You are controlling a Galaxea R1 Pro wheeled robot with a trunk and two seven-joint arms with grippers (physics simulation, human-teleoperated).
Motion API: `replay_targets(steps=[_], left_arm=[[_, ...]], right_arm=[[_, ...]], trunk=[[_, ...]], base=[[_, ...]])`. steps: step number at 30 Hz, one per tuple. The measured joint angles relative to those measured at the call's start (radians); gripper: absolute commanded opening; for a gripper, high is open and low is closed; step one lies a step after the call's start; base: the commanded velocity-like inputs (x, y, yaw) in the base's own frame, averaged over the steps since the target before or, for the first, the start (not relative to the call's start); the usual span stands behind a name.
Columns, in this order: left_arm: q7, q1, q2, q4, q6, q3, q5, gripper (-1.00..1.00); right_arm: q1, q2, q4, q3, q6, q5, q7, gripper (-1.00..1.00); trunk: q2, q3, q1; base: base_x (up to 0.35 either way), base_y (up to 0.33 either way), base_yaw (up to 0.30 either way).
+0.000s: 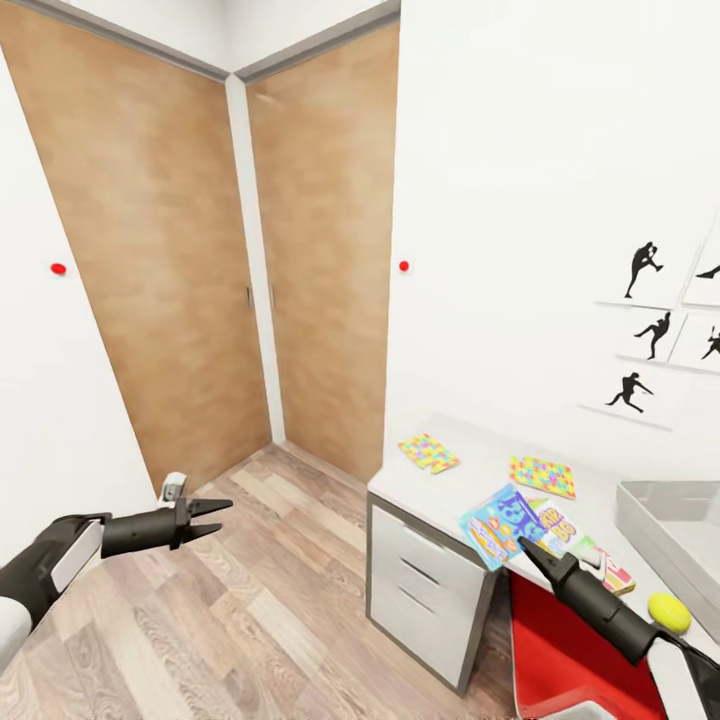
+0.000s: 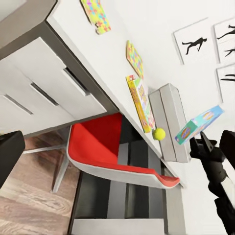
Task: Put all the toys in the child's room - the three board games (two on the bed and one on the table), the two jigsaw puzzles on the table, and the tennis ball on the table - inside the toy box on the table in the child's room.
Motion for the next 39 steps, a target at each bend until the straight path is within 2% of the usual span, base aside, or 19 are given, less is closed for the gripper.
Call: replay_targets(steps=[4, 17, 24, 39], left_arm=[[-0.026, 0.000, 0.010, -0.001, -0.001, -0.004, -0.001, 1.00], [-0.025, 0.001, 0.007, -0.001, -0.004, -0.007, -0.002, 1.00], [-0.025, 0.001, 0.004, -0.001, -0.004, -0.007, -0.002, 1.00], [-0.025, 0.001, 0.005, -0.001, -0.005, -0.006, -0.001, 1.00]], right_arm=[[0.003, 0.000, -0.001, -0.017, 0.014, -0.001, 0.002, -1.00], [0.005, 0.000, 0.003, -0.026, 0.013, -0.003, 0.004, -1.00], [0.005, 0.002, 0.010, -0.062, 0.011, -0.001, 0.006, -1.00], [0.005, 0.001, 0.020, -0.068, 0.009, 0.000, 0.008, -1.00]], trunk=[[0.000, -0.005, 0.000], [0.002, -0.020, 0.000], [0.002, -0.026, 0.000], [0.002, -0.031, 0.000]], base=[[0.000, 0.000, -0.122], [0.000, 0.000, -0.190], [0.000, 0.000, -0.236], [0.011, -0.004, -0.268]])
